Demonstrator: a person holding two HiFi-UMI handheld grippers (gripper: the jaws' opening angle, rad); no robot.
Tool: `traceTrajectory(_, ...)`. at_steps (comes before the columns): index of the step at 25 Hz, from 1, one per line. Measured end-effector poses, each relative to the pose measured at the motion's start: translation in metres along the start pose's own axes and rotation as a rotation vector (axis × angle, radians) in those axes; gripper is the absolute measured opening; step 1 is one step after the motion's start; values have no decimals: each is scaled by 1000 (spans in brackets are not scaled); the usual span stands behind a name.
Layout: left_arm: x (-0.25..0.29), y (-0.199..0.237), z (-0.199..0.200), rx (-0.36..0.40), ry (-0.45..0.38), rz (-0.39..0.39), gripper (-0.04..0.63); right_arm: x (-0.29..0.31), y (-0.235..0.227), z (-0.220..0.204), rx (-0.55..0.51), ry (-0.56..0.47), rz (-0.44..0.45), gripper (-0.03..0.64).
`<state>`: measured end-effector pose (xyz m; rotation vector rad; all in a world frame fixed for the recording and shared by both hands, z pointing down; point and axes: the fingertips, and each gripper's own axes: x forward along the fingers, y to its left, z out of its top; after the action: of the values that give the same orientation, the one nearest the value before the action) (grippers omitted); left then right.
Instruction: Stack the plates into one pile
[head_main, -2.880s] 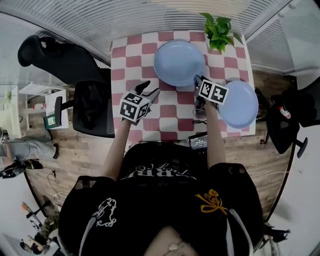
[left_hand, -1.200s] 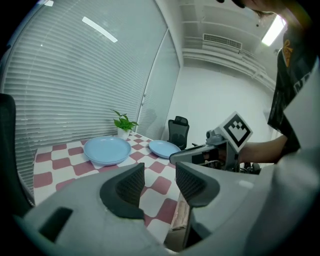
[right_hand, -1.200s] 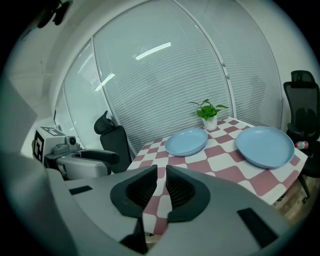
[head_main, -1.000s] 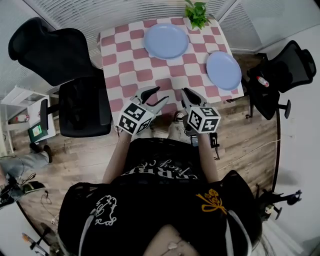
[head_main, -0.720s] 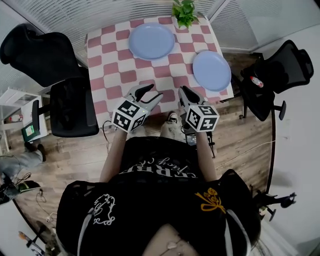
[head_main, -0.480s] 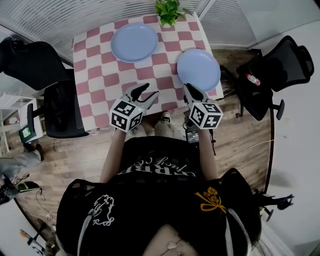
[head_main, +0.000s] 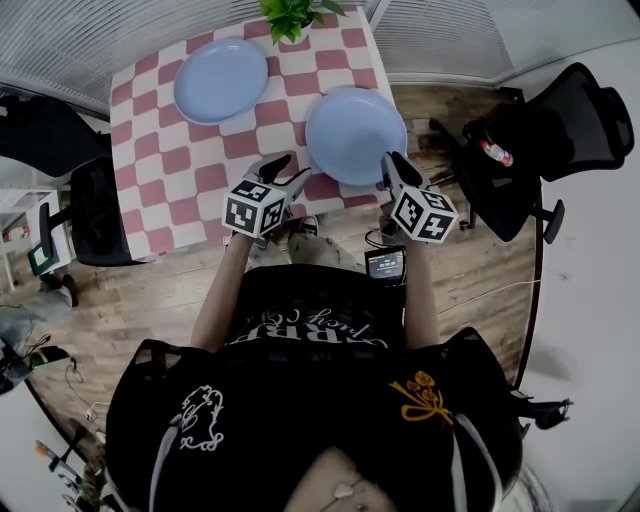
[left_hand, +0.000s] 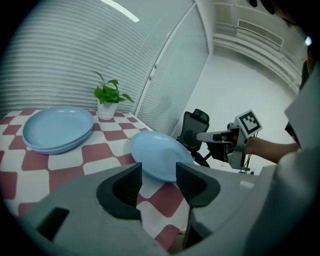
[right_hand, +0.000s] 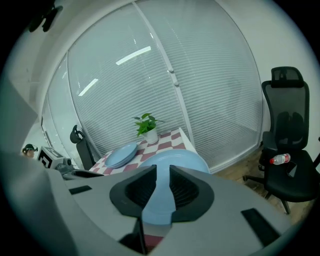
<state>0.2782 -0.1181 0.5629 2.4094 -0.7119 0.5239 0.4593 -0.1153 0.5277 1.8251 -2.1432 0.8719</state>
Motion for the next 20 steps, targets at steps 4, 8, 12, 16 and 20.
traceTrajectory(4, 32, -2, -15, -57, 68, 1, 222, 7, -41, -10, 18, 40, -15, 62)
traceTrajectory(8, 55, 8, -31, -54, 158, 41, 258, 22, -78, -28, 42, 115, -18, 149)
traceTrajectory(12, 70, 10, -39, -76, 215, 30, 262, 37, -95, -49, 54, 181, 3, 173)
traceTrajectory(16, 87, 8, -41, -113, 239, 17, 262, 46, -102, -68, 70, 246, -1, 172)
traceTrajectory(20, 94, 8, -44, -129, 252, 32, 261, 49, -94, -76, 77, 263, 31, 168)
